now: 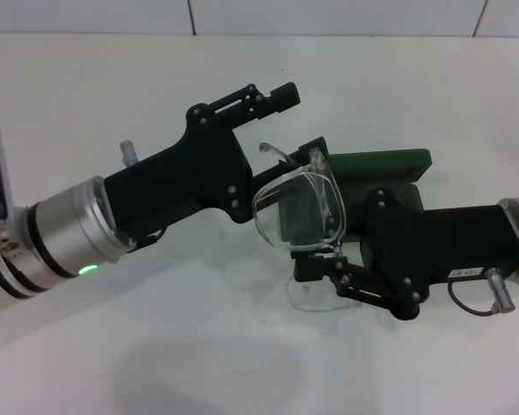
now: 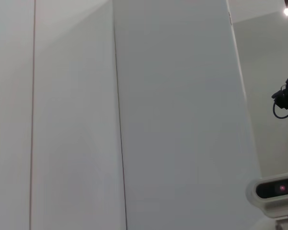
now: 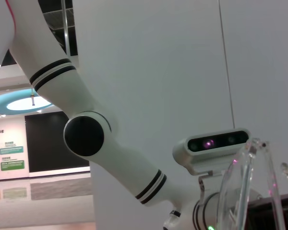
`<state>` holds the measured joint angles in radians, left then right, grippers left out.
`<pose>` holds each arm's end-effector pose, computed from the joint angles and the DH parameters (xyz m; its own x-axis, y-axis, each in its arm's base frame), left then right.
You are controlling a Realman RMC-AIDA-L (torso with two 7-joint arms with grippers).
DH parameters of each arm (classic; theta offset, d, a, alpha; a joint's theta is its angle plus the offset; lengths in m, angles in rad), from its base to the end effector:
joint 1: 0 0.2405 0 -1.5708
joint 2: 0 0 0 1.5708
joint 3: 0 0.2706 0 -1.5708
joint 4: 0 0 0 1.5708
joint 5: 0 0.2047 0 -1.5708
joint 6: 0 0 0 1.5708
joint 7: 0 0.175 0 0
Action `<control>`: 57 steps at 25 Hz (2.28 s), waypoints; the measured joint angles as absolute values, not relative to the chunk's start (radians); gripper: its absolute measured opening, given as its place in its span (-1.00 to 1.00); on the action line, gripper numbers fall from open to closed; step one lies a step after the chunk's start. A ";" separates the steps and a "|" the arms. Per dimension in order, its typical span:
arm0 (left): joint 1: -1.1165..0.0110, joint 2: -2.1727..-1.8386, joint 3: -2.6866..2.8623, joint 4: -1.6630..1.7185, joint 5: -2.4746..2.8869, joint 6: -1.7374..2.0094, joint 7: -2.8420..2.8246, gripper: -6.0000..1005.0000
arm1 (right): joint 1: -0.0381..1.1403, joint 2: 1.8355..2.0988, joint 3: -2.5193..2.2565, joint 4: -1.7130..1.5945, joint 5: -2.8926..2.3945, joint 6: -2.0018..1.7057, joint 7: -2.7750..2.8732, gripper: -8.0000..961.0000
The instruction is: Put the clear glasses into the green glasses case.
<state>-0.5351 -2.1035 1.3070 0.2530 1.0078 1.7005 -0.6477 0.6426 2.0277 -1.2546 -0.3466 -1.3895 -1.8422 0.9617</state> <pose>-0.1814 0.3038 -0.0663 0.5166 -0.1578 0.8416 0.1770 -0.9420 -0.2853 0.1693 0.2887 -0.0583 0.6574 -0.0395 -0.7525 0.0560 -0.9933 0.1011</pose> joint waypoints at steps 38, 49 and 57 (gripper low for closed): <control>-0.535 -2.108 1.309 0.253 0.992 1.702 -0.639 0.20 | 0.610 2.028 -1.308 -0.375 -1.371 -1.831 0.963 -0.73; -0.526 -2.105 1.299 0.253 0.983 1.693 -0.635 0.20 | 0.611 2.027 -1.305 -0.386 -1.370 -1.827 0.962 -0.73; -0.482 -2.098 1.296 0.199 0.823 1.659 -0.553 0.20 | 0.536 2.013 -1.306 -0.529 -1.385 -1.842 0.952 -0.73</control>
